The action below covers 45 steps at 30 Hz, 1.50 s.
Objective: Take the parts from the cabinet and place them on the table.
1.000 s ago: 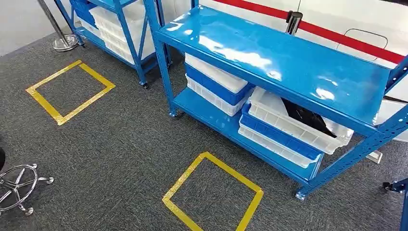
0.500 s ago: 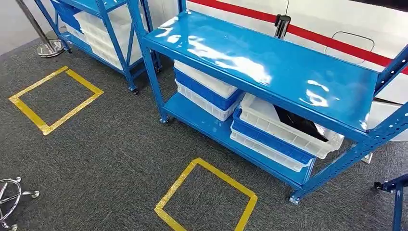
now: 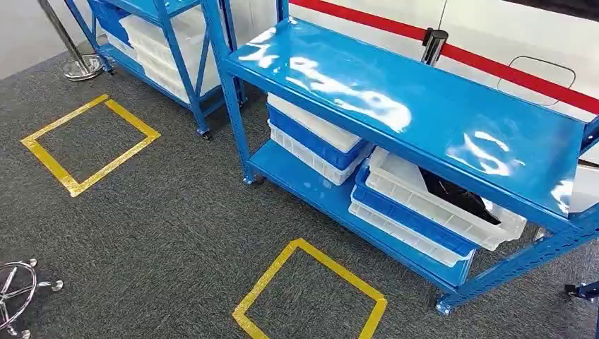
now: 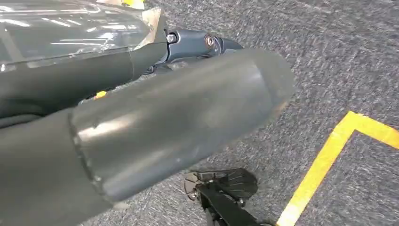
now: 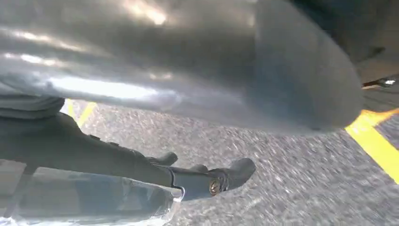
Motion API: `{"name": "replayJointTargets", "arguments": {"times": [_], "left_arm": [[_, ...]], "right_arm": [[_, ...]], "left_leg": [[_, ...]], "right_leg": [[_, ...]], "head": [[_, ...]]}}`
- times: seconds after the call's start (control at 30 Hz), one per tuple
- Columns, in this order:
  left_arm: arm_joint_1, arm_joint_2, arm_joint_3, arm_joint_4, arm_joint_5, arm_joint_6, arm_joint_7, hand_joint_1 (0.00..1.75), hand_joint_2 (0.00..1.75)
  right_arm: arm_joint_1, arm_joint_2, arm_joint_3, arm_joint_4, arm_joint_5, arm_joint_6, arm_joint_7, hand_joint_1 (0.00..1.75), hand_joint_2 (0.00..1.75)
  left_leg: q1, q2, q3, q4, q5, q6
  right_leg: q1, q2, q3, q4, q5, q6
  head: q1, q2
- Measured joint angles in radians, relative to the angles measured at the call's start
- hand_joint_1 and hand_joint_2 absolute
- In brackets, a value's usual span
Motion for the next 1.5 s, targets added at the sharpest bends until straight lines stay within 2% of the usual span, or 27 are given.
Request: {"name": "replayJointTargets", "arguments": {"times": [0.1,0.17,0.2,0.27,0.3,0.33,0.37,0.43,0.47,0.5,0.6,0.67,0.7,0.8,0.83,0.87,0.93,0.97,1.0,1.07,1.17,1.23,1.3,1.33,1.37,1.47,1.5], "left_arm": [[-0.001,0.000,0.000,0.000,0.000,0.000,-0.003,0.00,0.00],[-0.002,0.000,-0.001,0.000,0.000,-0.002,-0.011,0.00,0.00],[-0.002,-0.002,-0.001,0.001,0.000,-0.003,-0.013,0.00,0.00],[-0.002,-0.004,-0.001,0.002,-0.005,-0.005,-0.016,0.00,0.00],[-0.001,-0.004,-0.001,0.002,-0.006,-0.006,-0.016,0.00,0.00],[0.000,-0.004,-0.002,0.002,-0.006,-0.006,-0.016,0.00,0.00],[0.000,-0.004,-0.003,0.002,-0.006,-0.006,-0.016,0.00,0.00],[0.000,-0.004,-0.009,0.003,-0.006,-0.005,-0.016,0.00,0.00],[0.000,-0.004,-0.010,0.003,-0.006,-0.005,-0.015,0.00,0.00],[-0.001,-0.005,-0.011,0.003,-0.006,-0.004,-0.013,0.00,0.00],[-0.002,-0.005,-0.016,0.003,-0.006,-0.001,-0.007,0.00,0.00],[-0.001,-0.006,-0.017,0.003,-0.006,0.000,-0.003,0.00,0.00],[-0.001,-0.006,-0.017,0.003,-0.006,0.000,-0.003,0.00,0.00],[-0.001,-0.005,-0.017,0.003,-0.006,0.001,0.000,0.00,0.00],[-0.001,-0.005,-0.017,0.003,-0.006,0.000,0.000,0.00,0.00],[0.000,-0.005,-0.017,0.003,-0.006,0.000,0.000,0.00,0.00],[0.000,-0.006,-0.017,0.003,-0.006,-0.002,-0.002,0.00,0.00],[0.000,-0.007,-0.018,0.003,-0.006,-0.002,-0.004,0.00,0.00],[0.000,-0.007,-0.017,0.003,-0.006,-0.002,-0.006,0.00,0.00],[0.000,-0.006,-0.018,0.003,-0.006,-0.002,-0.007,0.00,0.00],[-0.001,-0.006,-0.018,0.003,-0.006,-0.003,-0.008,0.00,0.00],[-0.001,-0.008,-0.018,0.004,-0.006,-0.003,-0.008,0.00,0.00],[0.001,-0.008,-0.018,0.005,-0.006,-0.003,-0.008,0.00,0.00],[0.001,-0.008,-0.018,0.005,-0.006,-0.003,-0.008,0.00,0.00],[0.001,-0.008,-0.018,0.005,-0.006,-0.003,-0.008,0.00,0.00],[0.001,-0.008,-0.018,0.005,-0.006,-0.003,-0.008,0.00,0.00],[0.002,-0.008,-0.018,0.005,-0.006,-0.003,-0.008,0.00,0.00]], "right_arm": [[-0.002,0.000,0.000,0.000,-0.002,0.000,0.000,0.00,0.00],[0.000,0.000,0.000,0.000,-0.005,0.000,0.000,0.00,0.00],[0.001,0.001,0.000,0.000,-0.006,0.000,0.000,0.00,0.00],[-0.001,0.001,0.000,0.000,-0.008,0.000,0.000,0.00,0.00],[-0.002,0.002,0.000,0.000,-0.009,0.000,0.000,0.00,0.00],[-0.002,0.001,0.000,0.000,-0.009,0.000,0.000,0.00,0.00],[-0.001,0.001,0.000,0.000,-0.009,0.000,0.000,0.00,0.00],[0.003,0.002,0.000,0.000,-0.008,0.000,-0.001,0.00,0.00],[0.003,0.002,0.000,0.000,-0.006,0.000,-0.001,0.00,0.00],[0.001,0.002,0.000,0.000,-0.005,0.000,-0.002,0.00,0.00],[-0.003,0.002,0.000,0.000,-0.001,0.000,-0.004,0.00,0.00],[-0.003,0.001,0.000,0.000,0.000,0.000,-0.005,0.00,0.00],[-0.003,0.001,0.000,0.000,0.000,-0.001,-0.006,0.00,0.00],[0.000,0.001,0.000,0.000,-0.001,0.000,-0.006,0.00,0.00],[0.002,0.001,0.000,0.000,-0.001,0.000,-0.006,0.00,0.00],[0.004,0.000,0.000,0.000,0.000,0.000,-0.006,0.00,0.00],[0.006,-0.001,0.000,0.000,0.001,0.000,-0.005,0.00,0.00],[0.006,-0.003,0.000,0.000,0.002,0.000,-0.005,0.00,0.00],[0.006,-0.004,0.000,0.001,0.002,0.000,-0.005,0.00,0.00],[0.003,-0.005,0.000,0.001,0.003,0.000,-0.005,0.00,0.00],[0.003,-0.004,0.000,0.001,0.005,-0.001,-0.005,0.00,0.00],[0.003,-0.005,0.000,0.001,0.005,-0.002,-0.006,0.00,0.00],[0.002,-0.005,0.000,0.001,0.005,-0.002,-0.008,0.00,0.00],[0.002,-0.005,0.000,0.001,0.005,-0.002,-0.008,0.00,0.00],[0.002,-0.005,0.000,0.001,0.005,-0.002,-0.009,0.00,0.00],[0.005,-0.005,0.000,0.001,0.005,-0.002,-0.009,0.00,0.00],[0.005,-0.005,0.000,0.002,0.005,-0.002,-0.009,0.00,0.00]], "left_leg": [[0.009,0.003,0.006,-0.010,-0.005,-0.015],[0.015,0.003,0.013,0.015,-0.022,-0.028],[0.015,0.003,-0.015,0.069,-0.048,-0.031],[0.019,0.003,-0.108,0.225,-0.106,-0.038],[0.021,0.003,-0.153,0.285,-0.115,-0.041],[0.023,0.003,-0.176,0.296,-0.097,-0.043],[0.025,0.003,-0.175,0.261,-0.055,-0.043],[0.028,0.004,-0.123,0.110,0.055,-0.040],[0.029,0.004,-0.100,0.043,0.089,-0.037],[0.019,0.004,-0.088,0.028,0.066,-0.035],[0.009,0.002,-0.086,0.025,0.060,-0.015],[0.014,0.003,-0.067,0.002,0.069,0.001],[0.014,0.004,-0.063,-0.001,0.065,0.011],[0.012,0.007,-0.056,-0.001,0.054,0.024],[0.012,0.004,-0.052,-0.001,0.051,0.023],[0.012,0.002,-0.045,-0.001,0.046,0.022],[0.012,-0.002,-0.026,-0.001,0.033,0.016],[0.012,-0.002,-0.018,-0.001,0.026,0.010],[0.003,-0.002,-0.015,0.003,0.015,0.002],[0.002,0.000,-0.006,0.002,0.001,-0.007],[0.016,0.002,-0.001,0.013,-0.010,-0.023],[0.016,0.003,-0.054,0.118,-0.061,-0.031],[0.019,0.003,-0.148,0.271,-0.115,-0.038],[0.022,0.003,-0.182,0.307,-0.109,-0.040],[0.023,0.003,-0.189,0.293,-0.081,-0.040],[0.025,0.004,-0.120,0.093,0.066,-0.034],[0.022,0.003,-0.101,0.050,0.071,-0.032]], "right_leg": [[0.003,0.002,0.000,0.001,-0.006,-0.020],[-0.014,0.003,0.025,-0.015,-0.008,-0.033],[-0.014,0.002,0.032,-0.016,-0.014,-0.043],[-0.010,0.002,0.041,-0.016,-0.022,-0.053],[-0.008,0.003,0.045,-0.016,-0.027,-0.058],[-0.008,0.006,0.052,-0.016,-0.032,-0.056],[-0.008,0.009,0.061,-0.016,-0.039,-0.053],[-0.009,0.010,0.083,-0.016,-0.053,-0.048],[-0.009,0.010,0.087,-0.017,-0.060,-0.043],[0.004,0.011,0.085,-0.015,-0.069,-0.034],[-0.002,0.012,0.087,-0.024,-0.074,-0.019],[-0.004,0.006,0.090,0.001,-0.086,-0.009],[-0.003,0.006,0.065,0.051,-0.108,-0.013],[-0.004,0.006,-0.079,0.277,-0.180,-0.023],[-0.004,0.006,-0.104,0.303,-0.177,-0.017],[-0.004,0.006,-0.104,0.279,-0.149,-0.007],[-0.006,0.005,-0.047,0.125,-0.063,0.013],[-0.008,0.002,-0.014,0.041,-0.028,0.015],[-0.003,-0.002,-0.001,0.003,-0.014,0.007],[-0.003,0.000,0.009,0.000,-0.010,-0.011],[-0.014,0.003,0.020,-0.007,-0.011,-0.030],[-0.012,0.002,0.030,-0.008,-0.021,-0.045],[-0.008,0.002,0.037,-0.008,-0.029,-0.056],[-0.007,0.003,0.043,-0.008,-0.034,-0.056],[-0.007,0.005,0.050,-0.008,-0.041,-0.054],[-0.009,0.008,0.083,-0.008,-0.062,-0.045],[-0.005,0.007,0.078,-0.008,-0.069,-0.038]], "head": [[-0.005,0.000],[-0.008,0.000],[-0.012,0.000],[-0.011,0.000],[-0.012,0.000],[-0.011,0.000],[-0.011,0.000],[-0.012,0.000],[-0.013,0.000],[-0.015,0.000],[-0.014,0.000],[-0.013,0.000],[-0.012,0.000],[-0.008,0.000],[-0.007,0.000],[-0.008,0.000],[-0.005,0.000],[-0.005,0.000],[-0.001,0.000],[-0.008,0.000],[-0.009,0.000],[-0.010,0.000],[-0.010,0.000],[-0.010,0.000],[-0.010,0.000],[-0.010,0.000],[-0.011,0.000]]}}
